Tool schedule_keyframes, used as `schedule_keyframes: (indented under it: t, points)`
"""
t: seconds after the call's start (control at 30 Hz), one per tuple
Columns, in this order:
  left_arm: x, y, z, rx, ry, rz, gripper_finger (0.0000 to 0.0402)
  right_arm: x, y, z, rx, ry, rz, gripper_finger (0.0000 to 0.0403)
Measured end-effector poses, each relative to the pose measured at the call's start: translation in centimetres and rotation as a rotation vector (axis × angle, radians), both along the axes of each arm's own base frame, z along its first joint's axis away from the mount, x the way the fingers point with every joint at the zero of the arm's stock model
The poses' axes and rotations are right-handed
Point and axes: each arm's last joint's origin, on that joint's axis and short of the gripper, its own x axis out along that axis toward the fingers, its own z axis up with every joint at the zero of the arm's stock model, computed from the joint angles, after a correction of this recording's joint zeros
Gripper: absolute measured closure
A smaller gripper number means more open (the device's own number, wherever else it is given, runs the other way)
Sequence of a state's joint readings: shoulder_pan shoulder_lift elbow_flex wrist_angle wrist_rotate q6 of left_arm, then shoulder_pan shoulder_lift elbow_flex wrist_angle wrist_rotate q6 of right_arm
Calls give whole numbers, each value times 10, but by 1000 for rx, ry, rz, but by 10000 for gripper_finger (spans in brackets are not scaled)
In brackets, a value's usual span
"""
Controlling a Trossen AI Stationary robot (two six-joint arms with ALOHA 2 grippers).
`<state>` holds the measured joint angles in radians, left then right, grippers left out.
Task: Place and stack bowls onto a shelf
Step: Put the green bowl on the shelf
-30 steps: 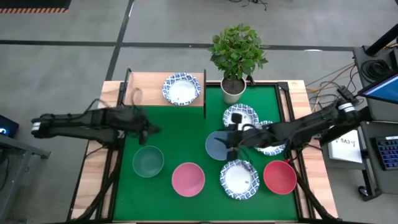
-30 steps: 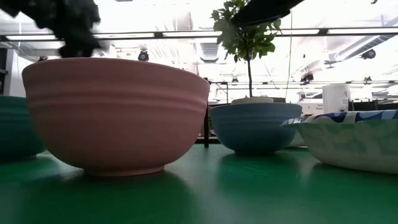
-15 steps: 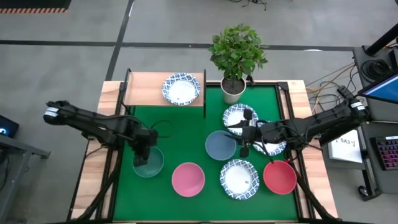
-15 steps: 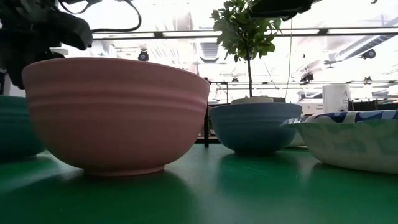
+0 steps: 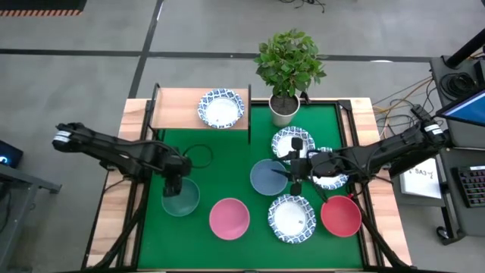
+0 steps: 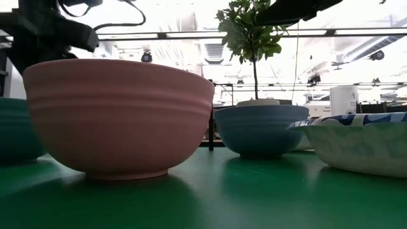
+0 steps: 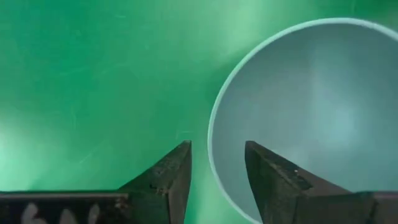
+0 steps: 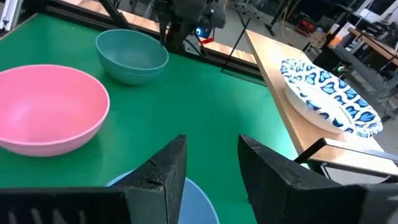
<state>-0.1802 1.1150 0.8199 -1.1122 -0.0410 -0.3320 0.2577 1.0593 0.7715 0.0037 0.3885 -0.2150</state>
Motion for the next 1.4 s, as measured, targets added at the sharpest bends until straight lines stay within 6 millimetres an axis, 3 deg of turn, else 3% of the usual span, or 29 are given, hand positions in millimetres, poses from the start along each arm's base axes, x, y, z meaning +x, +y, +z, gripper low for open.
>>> schedule_keyframes:
  t: [0.4,0.63,0.8,0.93,1.13,1.4]
  points:
    - [-1,0,-34,-13,-3,44,308,1,0,-1,-5,3,2,268]
    - [1,-2,-35,-53,14,45,386,1,0,-1,-2,2,1,268]
    - [5,-3,-26,-105,1,74,398,1,0,-1,4,1,-2,268]
    - [12,-6,2,-180,-69,70,400,0,0,-1,5,2,-2,268]
    - [19,0,76,-145,-215,62,400,0,0,-1,2,6,-2,268]
    - [-8,52,170,137,-358,307,401,0,0,-1,0,7,-1,268]
